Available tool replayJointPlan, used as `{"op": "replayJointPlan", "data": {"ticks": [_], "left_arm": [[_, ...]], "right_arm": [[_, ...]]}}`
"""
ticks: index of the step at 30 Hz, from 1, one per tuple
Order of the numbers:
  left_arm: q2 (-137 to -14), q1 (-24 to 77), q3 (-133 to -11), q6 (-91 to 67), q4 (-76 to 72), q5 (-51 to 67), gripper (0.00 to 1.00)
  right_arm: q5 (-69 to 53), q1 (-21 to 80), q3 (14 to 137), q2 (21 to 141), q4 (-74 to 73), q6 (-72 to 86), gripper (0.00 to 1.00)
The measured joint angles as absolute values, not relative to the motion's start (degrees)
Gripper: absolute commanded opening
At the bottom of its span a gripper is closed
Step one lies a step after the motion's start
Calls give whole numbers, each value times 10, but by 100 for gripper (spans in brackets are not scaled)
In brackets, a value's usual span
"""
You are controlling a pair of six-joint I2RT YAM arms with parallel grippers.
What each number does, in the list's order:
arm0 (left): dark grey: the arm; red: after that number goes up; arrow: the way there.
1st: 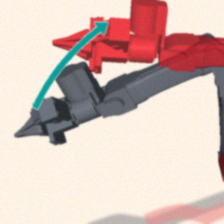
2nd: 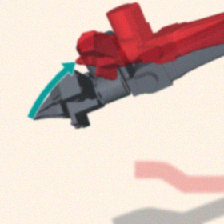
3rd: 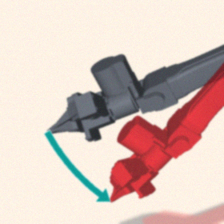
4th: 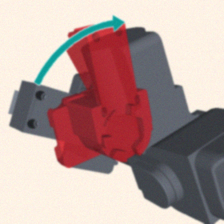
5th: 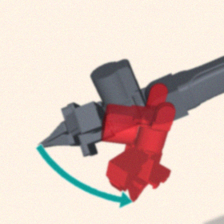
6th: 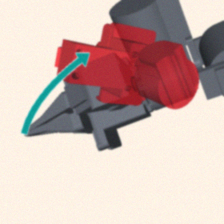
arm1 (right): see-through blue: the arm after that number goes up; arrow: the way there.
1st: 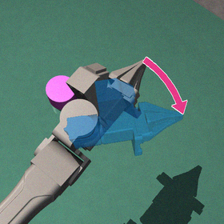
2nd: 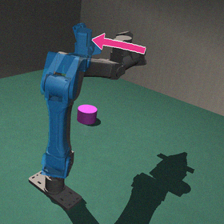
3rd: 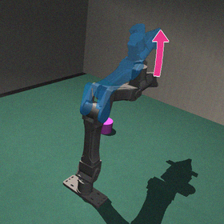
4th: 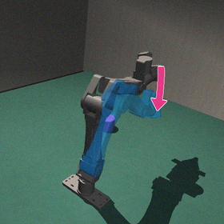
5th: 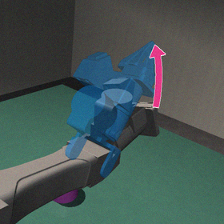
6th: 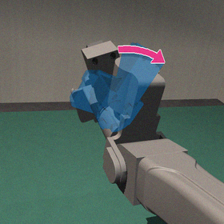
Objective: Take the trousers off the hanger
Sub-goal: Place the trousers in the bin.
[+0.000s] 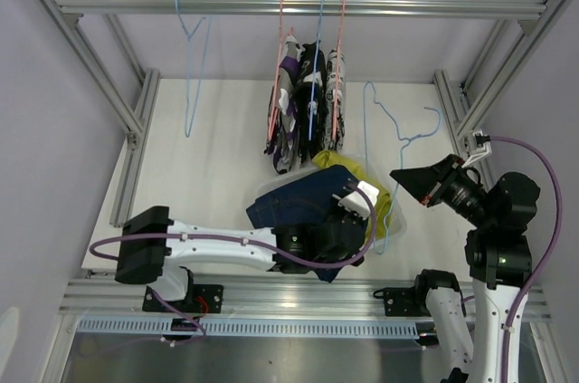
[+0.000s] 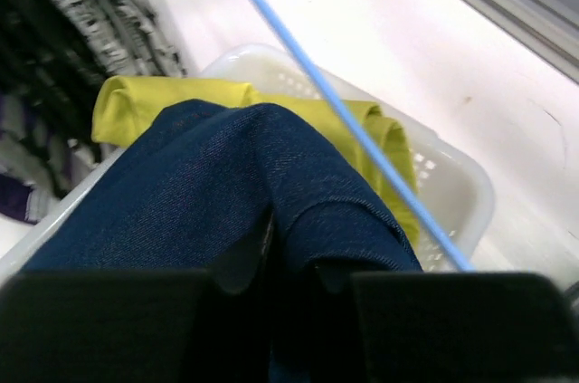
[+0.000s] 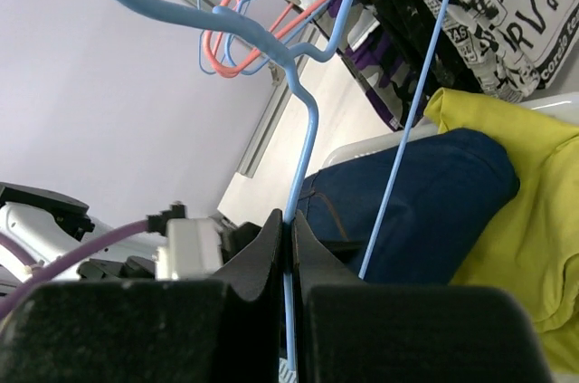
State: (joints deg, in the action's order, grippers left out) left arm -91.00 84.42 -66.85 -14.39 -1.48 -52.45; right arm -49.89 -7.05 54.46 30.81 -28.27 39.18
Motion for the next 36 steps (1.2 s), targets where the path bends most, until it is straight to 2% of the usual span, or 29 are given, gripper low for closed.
{"op": "replayJointPlan", "data": {"ticks": [2,3,6,9,15,24,27,30,36], "left_arm": [[-933,844,-686,-148,-16,-510,55],[-945,844,-696,-153,-16,-504,71],[-985,844,-723,-166,-8,-492,89],[-1002,845,-730,-173,4,-487,99],[-963,855,-725,-168,28,-487,100],[-753,882,-703,-166,87,-495,99],[-711,868,-668,-179,103,-497,91],[-708,846,-634,-201,117,-484,73],[-761,803,-552,-267,119,-407,64]], "right_arm": [[-494,-70,558,308,-295,383,0],[-492,-70,562,307,-300,378,0],[-481,-71,570,304,-320,365,0],[-470,-71,575,303,-340,354,0],[-455,-71,592,303,-358,344,0],[-446,-71,598,303,-359,343,0],[-444,-71,598,303,-360,343,0],[-444,-71,598,303,-362,342,0],[-442,-71,598,303,-364,342,0]]}}
